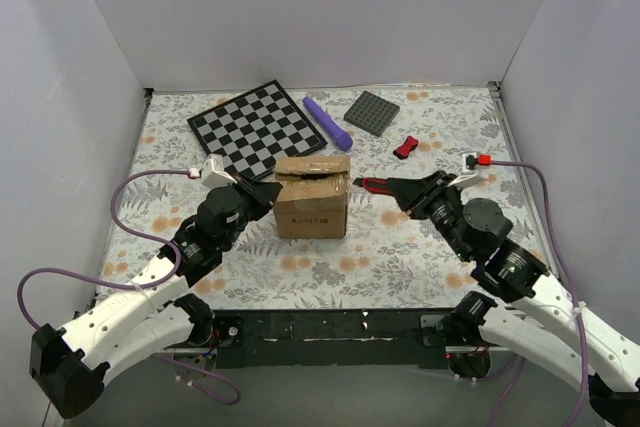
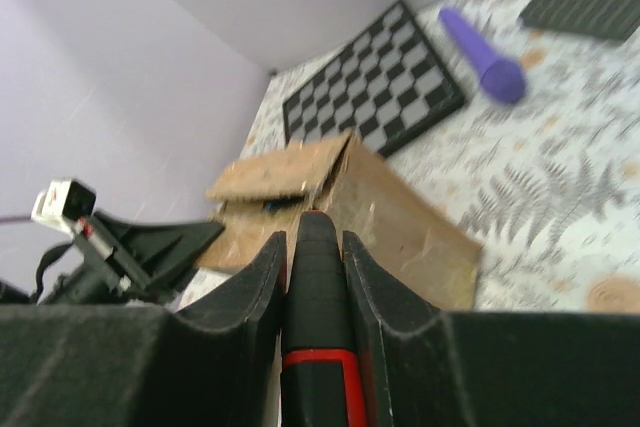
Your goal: Unpack the express box
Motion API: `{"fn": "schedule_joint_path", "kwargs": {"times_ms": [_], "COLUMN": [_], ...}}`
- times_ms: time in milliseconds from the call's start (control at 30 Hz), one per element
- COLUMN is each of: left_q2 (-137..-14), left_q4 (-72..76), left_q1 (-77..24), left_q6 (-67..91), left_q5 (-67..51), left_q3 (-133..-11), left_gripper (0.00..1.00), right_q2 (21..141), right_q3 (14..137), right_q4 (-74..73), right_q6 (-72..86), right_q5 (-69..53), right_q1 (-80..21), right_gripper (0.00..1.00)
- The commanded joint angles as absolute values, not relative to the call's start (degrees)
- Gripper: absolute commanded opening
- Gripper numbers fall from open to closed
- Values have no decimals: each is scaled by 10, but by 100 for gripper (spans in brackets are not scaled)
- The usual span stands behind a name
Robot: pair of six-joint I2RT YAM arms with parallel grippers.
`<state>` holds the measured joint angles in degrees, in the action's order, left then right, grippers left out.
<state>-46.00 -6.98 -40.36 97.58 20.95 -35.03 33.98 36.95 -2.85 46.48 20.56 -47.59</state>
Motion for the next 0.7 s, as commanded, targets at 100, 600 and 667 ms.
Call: {"fn": "schedule_joint_path", "kwargs": {"times_ms": [100,600,667], "left_q2": [-403,-343,-323], "left_q4": [-46,-170,-192], "left_q1": [-403,-403,-403], "left_q6": [948,924,920], "left_q5": [229,315,328], "left_q3": [-366,-428,-430], "left_gripper": [27,81,81], "right_q2": [295,522,586], "right_q3": [439,501,537], "right_q4": [10,-110,-191], "right_q6": [317,141,139], "right_q5": [358,443,466], "right_q1": [-478,-470,-466], "right_gripper": [1,1,1]}}
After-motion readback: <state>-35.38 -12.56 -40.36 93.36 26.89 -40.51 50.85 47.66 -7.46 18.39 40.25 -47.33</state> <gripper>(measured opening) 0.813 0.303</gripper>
